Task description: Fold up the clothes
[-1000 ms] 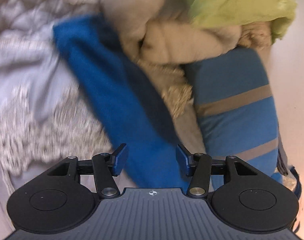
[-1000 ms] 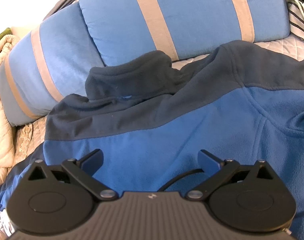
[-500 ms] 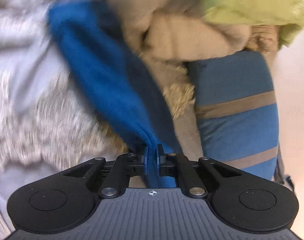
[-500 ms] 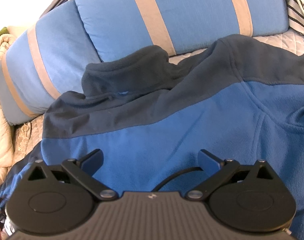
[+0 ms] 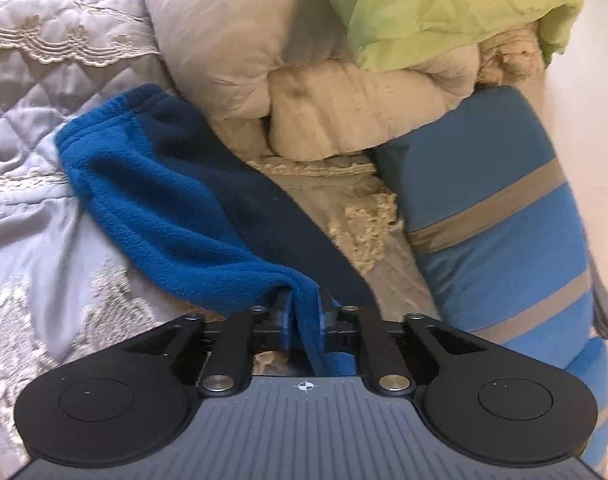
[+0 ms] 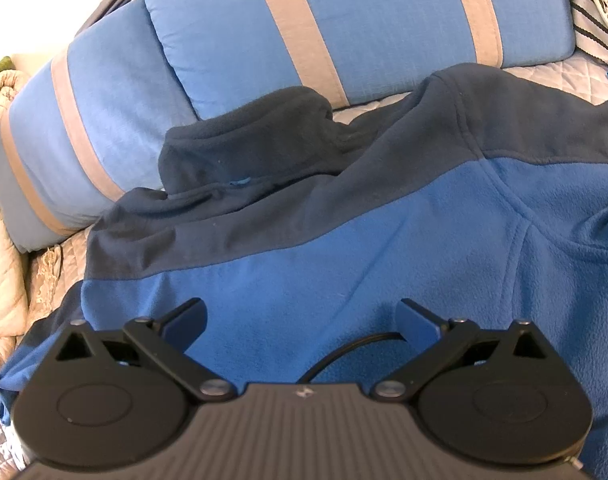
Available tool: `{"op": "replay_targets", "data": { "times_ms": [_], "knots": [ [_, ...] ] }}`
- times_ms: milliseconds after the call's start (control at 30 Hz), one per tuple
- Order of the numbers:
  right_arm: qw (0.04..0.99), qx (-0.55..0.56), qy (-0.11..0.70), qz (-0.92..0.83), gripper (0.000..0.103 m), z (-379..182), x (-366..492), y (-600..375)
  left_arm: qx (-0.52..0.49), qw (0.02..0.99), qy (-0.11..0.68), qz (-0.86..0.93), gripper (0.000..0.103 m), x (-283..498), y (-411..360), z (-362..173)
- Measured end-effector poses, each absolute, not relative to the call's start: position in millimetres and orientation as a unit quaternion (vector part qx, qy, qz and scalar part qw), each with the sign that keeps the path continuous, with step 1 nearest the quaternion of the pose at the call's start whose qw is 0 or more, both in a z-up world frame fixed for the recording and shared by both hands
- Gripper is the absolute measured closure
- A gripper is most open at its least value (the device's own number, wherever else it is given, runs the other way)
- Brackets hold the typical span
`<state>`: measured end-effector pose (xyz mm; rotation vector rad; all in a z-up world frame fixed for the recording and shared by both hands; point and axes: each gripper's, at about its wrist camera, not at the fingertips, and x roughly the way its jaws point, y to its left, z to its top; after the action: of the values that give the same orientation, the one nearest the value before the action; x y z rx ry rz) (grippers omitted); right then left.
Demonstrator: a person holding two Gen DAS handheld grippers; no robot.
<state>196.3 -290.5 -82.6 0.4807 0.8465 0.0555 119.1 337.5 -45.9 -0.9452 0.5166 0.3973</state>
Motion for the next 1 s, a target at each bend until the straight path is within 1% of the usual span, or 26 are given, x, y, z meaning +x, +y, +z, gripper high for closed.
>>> {"op": "replay_targets", "data": {
  "times_ms": [33,100,167,267,333,367,433,467,500,767,1000],
  "knots": [
    [0.883,0.232,0.407,0.027,0.001,-83,196,-291,-0.446,0.839,0.244,0.192,0.059,117,336,-45],
    [0.883,0.234,0.407,0.028,0.001,-83,196,-291,-0.445,0.842,0.241,0.189,0.035,111,333,-41],
    [0.882,0.236,0.406,0.031,0.001,-82,196,-292,-0.440,0.846,0.240,0.183,0.027,107,329,-35],
    [0.882,0.236,0.405,0.032,0.001,-82,195,-293,-0.415,0.861,0.241,0.167,0.026,106,318,-21],
    [0.883,0.236,0.405,0.032,0.001,-82,194,-292,-0.389,0.876,0.238,0.159,0.023,108,307,-11],
    [0.883,0.235,0.405,0.031,0.001,-82,194,-292,-0.373,0.884,0.237,0.155,0.017,110,300,-6],
    [0.885,0.231,0.404,0.027,0.001,-82,194,-291,-0.336,0.900,0.236,0.147,0.013,115,285,6],
    [0.885,0.228,0.405,0.025,0.001,-82,194,-290,-0.314,0.910,0.232,0.141,0.008,118,277,12],
    [0.886,0.224,0.406,0.022,0.001,-83,194,-289,-0.290,0.920,0.228,0.136,0.000,121,267,18],
    [0.889,0.208,0.408,0.005,0.001,-84,194,-288,-0.122,0.967,0.216,0.051,0.000,156,176,67],
    [0.892,0.200,0.405,0.000,0.001,-83,194,-286,-0.040,0.974,0.221,-0.040,0.000,210,76,106]
  ]
}}
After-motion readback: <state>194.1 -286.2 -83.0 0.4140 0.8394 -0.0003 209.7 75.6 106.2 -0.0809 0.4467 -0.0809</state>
